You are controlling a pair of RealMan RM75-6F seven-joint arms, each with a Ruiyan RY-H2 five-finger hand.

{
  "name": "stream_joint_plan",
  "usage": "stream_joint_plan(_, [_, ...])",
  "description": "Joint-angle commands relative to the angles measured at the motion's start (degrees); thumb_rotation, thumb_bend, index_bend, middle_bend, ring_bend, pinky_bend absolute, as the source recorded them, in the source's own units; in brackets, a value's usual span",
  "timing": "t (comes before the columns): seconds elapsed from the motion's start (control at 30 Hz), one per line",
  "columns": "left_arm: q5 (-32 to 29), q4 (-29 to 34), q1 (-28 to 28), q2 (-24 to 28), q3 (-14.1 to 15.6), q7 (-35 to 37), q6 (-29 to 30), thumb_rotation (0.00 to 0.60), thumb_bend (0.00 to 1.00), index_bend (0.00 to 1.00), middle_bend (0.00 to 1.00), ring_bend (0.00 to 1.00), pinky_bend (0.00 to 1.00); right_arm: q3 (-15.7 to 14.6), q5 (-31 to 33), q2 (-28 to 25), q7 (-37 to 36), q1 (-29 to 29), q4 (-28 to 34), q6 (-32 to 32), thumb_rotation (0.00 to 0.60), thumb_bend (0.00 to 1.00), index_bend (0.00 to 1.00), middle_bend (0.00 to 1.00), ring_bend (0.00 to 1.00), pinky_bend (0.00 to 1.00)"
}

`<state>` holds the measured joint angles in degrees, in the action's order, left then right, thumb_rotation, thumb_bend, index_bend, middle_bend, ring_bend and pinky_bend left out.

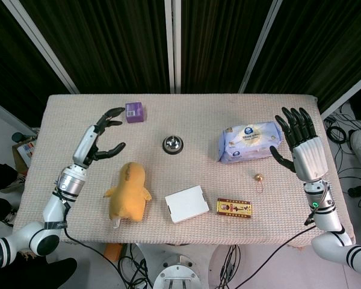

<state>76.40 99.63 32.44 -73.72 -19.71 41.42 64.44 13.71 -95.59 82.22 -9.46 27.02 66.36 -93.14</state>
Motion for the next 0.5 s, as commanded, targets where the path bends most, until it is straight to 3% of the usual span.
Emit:
stream_joint_plan(0.03, [0.03, 0.0, 0.07, -0.03, 0.07, -0.01, 0.04, 0.346, 0.2, 0.13, 0.11, 0.1, 0.21, -0.18, 0.05, 0.05, 0.02, 0.08, -0.08, 0.03, 0.6, 0.21, 0.0, 0.0, 0.0, 0.0])
stream_joint_plan(0.5, [0.64, 1.27, 0.14, 0.67, 0.65, -1.31, 0.72, 0.348, 0.2, 0.13, 0.11, 0.1, 0.21, -1.35, 0.3, -0.97, 0.6, 0.22, 1.24, 0.32, 0.6, 0.21, 0.0, 0.0, 0.0, 0.0])
